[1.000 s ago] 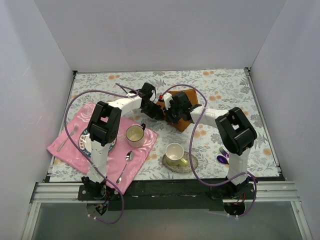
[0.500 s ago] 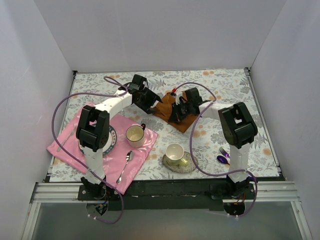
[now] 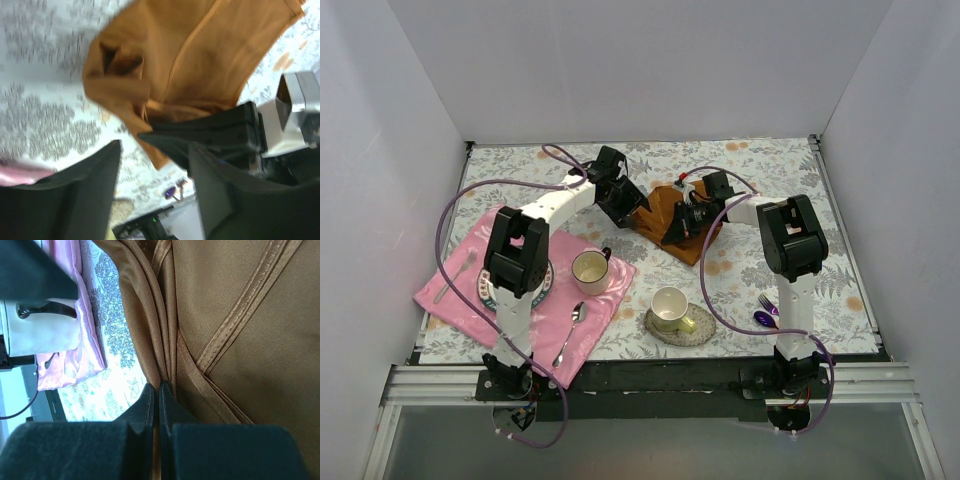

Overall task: Fold the napkin, place the utensils inside, and roll it up
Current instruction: Roll the napkin with the utensil

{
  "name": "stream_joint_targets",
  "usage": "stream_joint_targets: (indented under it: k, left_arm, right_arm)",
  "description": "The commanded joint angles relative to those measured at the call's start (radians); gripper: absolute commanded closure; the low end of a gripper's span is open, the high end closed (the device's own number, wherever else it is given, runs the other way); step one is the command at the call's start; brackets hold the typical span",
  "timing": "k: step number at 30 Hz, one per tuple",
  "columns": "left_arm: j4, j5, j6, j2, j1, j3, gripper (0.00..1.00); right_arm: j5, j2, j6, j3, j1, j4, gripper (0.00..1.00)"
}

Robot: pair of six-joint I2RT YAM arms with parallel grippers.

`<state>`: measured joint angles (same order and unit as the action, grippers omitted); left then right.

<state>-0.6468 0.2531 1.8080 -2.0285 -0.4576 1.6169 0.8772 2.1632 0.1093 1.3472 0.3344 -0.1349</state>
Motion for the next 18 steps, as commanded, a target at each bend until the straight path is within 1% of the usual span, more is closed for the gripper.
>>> stream_joint_targets:
  k: [1, 3, 4, 6, 7, 10, 14, 15, 16, 18]
  left_arm:
    - [-0.119, -0.084, -0.096, -0.058, 0.003, 0.117, 0.55]
    - [-0.068, -0.058, -0.096, -0.052, 0.007, 0.091, 0.76]
    - [-0.018, -0.048, -0.096, -0.049, 0.005, 0.083, 0.81]
    - [0.002, -0.026, -0.069, -0.064, 0.007, 0.093, 0.83]
    - [-0.001, -0.026, -0.067, -0.076, 0.007, 0.104, 0.88]
    - [-0.028, -0.031, -0.058, -0.133, 0.011, 0.165, 0.92]
    - [-0.03, -0.052, -0.065, -0.202, 0.023, 0.215, 0.95]
    - [-0.066, -0.054, -0.076, -0.223, 0.028, 0.236, 0.96]
    - [-0.094, -0.06, -0.082, -0.245, 0.031, 0.277, 0.99]
    - [-0.154, -0.066, -0.108, -0.297, 0.039, 0.31, 1.0]
  right_arm:
    - [-0.127, 0.064, -0.049, -0.01, -0.005, -0.163, 0.99]
    - [-0.144, 0.064, -0.059, -0.013, -0.003, -0.169, 0.99]
    - [-0.153, 0.064, -0.066, -0.011, -0.005, -0.176, 0.99]
    - [-0.162, 0.066, -0.08, -0.016, -0.005, -0.186, 0.99]
    - [-0.165, 0.066, -0.085, -0.014, -0.005, -0.187, 0.99]
    - [-0.175, 0.067, -0.095, -0.019, -0.005, -0.192, 0.99]
    - [-0.182, 0.064, -0.102, -0.025, -0.005, -0.192, 0.99]
    - [-0.184, 0.063, -0.102, -0.025, -0.003, -0.19, 0.99]
    - [-0.185, 0.061, -0.102, -0.025, -0.003, -0.19, 0.99]
    - [-0.187, 0.061, -0.102, -0.02, -0.005, -0.192, 0.99]
